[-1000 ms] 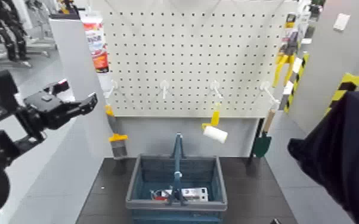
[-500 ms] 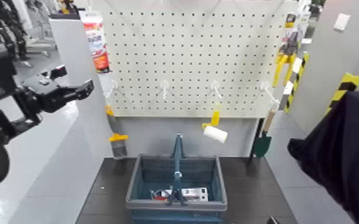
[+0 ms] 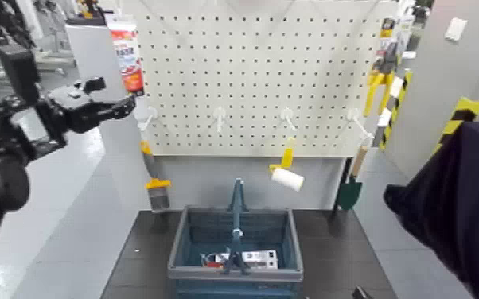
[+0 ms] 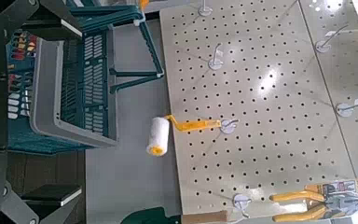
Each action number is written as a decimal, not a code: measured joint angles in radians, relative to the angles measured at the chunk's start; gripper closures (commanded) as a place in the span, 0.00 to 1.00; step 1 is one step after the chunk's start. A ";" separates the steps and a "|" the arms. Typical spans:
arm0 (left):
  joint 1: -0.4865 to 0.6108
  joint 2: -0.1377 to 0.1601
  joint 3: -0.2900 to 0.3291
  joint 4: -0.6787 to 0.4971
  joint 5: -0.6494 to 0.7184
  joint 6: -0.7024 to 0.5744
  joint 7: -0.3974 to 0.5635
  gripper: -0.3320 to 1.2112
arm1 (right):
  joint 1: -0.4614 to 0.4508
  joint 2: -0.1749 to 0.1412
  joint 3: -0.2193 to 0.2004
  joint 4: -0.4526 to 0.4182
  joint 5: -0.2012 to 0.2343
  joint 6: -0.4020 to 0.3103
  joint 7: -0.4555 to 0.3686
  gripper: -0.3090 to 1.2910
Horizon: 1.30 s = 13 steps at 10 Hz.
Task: Put the red glue tube into the crate.
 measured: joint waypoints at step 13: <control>-0.112 0.014 -0.109 0.045 0.010 -0.021 0.001 0.98 | -0.010 -0.001 -0.002 0.007 -0.011 0.009 0.012 0.28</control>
